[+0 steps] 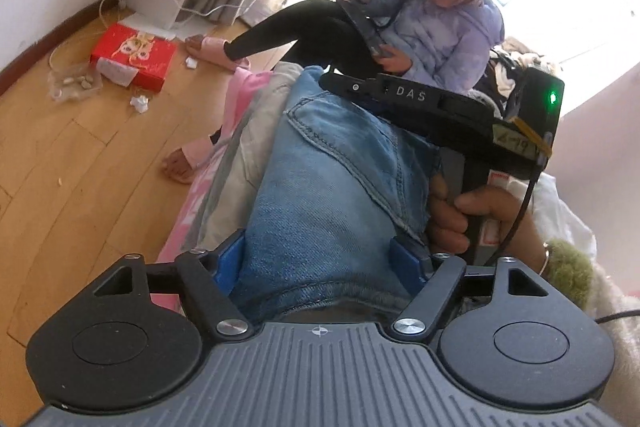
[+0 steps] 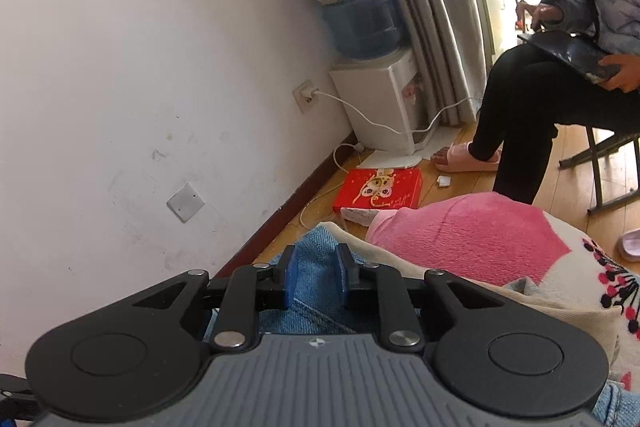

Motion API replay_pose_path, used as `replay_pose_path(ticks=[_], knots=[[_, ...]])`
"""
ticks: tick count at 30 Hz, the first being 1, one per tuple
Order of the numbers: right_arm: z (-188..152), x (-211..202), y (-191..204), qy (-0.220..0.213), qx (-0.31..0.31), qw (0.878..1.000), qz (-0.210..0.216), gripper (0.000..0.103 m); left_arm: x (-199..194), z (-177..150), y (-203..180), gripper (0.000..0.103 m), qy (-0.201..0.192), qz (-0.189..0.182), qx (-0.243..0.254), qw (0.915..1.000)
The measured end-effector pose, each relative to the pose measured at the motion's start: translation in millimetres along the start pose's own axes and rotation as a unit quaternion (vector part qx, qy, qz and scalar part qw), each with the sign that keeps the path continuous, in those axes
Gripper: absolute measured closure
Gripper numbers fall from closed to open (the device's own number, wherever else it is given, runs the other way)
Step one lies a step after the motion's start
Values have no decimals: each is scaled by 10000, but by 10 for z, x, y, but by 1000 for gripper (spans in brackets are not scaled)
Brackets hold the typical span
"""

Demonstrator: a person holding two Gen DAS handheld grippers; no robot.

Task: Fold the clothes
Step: 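Open both tools and release the jeans on the stack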

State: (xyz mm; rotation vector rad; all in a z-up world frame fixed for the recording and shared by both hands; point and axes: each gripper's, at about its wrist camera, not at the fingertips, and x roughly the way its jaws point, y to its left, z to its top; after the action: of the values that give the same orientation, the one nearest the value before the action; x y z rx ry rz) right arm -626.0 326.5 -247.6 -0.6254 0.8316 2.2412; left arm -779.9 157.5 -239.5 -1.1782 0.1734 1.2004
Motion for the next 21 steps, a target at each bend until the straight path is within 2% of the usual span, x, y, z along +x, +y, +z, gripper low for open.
replay_pose_path(ticks=[4,7,10,14,17,20,21], knots=[[61,-151,13,-68,98,9997,-212,80,-20,37,-71,28,-50,236,100,9997],[68,-630,64,-383,225,9976,-528,78,-190,98,-184,25,-280,369,336,9984],[-76,-1134,246,-496,73,9934,-1035,78,-243,162,-381,23,-285,378,942,9944],[-424,-1409,508,-97,-178,9893,-1442,78,21,173,-745,22,-24,688,1702,9830],[-651,-1230,510,538,-122,9819,-1814,82,299,134,-909,17,218,1048,1971,9745],[-708,-1197,397,568,279,9805,-1860,82,509,109,-952,13,403,1753,2314,9561],[-657,-1255,399,534,390,9798,-1886,82,508,133,-953,12,400,1774,2274,9567]])
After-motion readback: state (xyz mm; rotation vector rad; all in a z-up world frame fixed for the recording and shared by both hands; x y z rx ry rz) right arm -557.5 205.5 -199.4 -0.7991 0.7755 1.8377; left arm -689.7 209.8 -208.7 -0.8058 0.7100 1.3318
